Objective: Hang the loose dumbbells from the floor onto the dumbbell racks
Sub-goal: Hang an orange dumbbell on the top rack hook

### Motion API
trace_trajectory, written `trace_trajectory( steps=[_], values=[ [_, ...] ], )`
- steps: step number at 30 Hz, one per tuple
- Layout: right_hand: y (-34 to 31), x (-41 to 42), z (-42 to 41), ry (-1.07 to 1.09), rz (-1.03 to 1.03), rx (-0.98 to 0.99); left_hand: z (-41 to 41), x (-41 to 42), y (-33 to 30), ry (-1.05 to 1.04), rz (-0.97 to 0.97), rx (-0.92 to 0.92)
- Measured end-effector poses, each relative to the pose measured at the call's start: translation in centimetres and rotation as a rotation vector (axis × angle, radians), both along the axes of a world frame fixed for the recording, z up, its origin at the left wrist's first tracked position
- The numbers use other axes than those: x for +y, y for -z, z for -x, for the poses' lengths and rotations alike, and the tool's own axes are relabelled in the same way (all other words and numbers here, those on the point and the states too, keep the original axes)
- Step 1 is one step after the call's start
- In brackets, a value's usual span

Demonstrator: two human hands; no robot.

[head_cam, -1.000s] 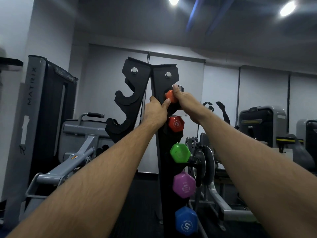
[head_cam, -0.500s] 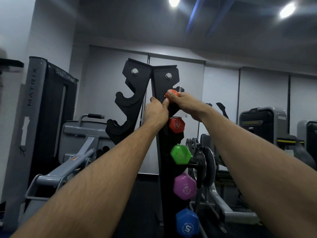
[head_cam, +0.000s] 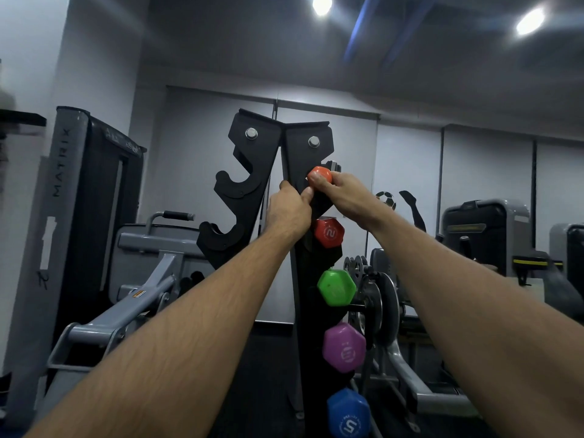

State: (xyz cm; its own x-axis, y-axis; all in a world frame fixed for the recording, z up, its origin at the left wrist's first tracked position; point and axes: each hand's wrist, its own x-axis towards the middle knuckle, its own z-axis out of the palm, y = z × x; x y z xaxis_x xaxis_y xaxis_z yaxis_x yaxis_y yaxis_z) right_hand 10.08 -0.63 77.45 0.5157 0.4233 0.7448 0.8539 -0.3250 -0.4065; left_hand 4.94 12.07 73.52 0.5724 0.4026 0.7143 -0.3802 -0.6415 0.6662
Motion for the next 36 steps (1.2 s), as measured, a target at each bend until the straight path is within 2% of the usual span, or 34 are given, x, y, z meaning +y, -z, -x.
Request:
trace_trajectory(
  steps=[9, 14, 18, 23, 36],
  values=[
    [-1.1, -0.4, -0.3, 0.073, 0.148, -0.059, -0.2, 0.1, 0.0, 0.013, 0.007, -0.013],
    [-2.4, -0.6, 0.0, 0.083, 0.228, -0.009, 0.0, 0.2, -0.2, -0.003, -0.008, 0.013],
    [-2.4, -0.7, 0.2, -0.001, 0.145, 0.121, 0.2, 0.3, -0.2, 0.019, -0.005, 0.017],
    [-1.4, -0.7, 0.4, -0.094, 0.014, 0.192, 0.5, 0.5, 0.0, 0.069, 0.002, 0.018],
    [-0.6, -1.0, 1.0, 0.015, 0.007, 0.128, 1.4, 0.4, 0.7, 0.111, 0.033, 0.010]
  ],
)
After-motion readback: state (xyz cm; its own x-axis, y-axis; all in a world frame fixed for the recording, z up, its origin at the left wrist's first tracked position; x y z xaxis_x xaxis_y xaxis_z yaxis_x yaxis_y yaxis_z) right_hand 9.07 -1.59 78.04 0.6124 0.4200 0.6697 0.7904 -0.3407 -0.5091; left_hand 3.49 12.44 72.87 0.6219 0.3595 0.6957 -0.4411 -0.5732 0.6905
